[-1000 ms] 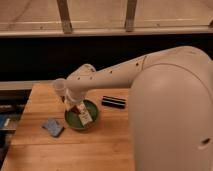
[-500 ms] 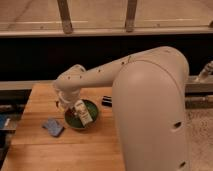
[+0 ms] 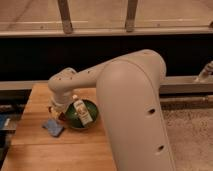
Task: Place the pepper on the white sponge
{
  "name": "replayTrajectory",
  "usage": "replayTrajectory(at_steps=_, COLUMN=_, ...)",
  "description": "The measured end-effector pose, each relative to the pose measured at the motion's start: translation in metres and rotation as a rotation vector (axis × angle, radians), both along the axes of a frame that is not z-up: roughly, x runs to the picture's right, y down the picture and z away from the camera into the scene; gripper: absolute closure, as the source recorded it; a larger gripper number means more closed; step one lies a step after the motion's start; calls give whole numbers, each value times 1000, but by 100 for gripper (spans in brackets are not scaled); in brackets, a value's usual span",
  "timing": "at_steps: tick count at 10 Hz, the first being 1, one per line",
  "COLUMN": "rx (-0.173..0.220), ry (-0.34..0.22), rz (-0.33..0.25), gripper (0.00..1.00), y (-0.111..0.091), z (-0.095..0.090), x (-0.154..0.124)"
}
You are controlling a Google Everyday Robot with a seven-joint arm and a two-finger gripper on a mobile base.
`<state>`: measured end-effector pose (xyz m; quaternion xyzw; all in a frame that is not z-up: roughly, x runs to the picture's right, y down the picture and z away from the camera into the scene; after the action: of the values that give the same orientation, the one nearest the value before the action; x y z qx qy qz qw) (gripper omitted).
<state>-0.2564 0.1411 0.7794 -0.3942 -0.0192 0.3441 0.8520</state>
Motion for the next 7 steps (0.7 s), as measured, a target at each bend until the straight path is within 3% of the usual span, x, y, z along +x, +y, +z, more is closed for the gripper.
replayTrajectory(at_steps=7, rx=-89, ry=-11, rz=-35, gripper=100, y=29, z=14, x=-15)
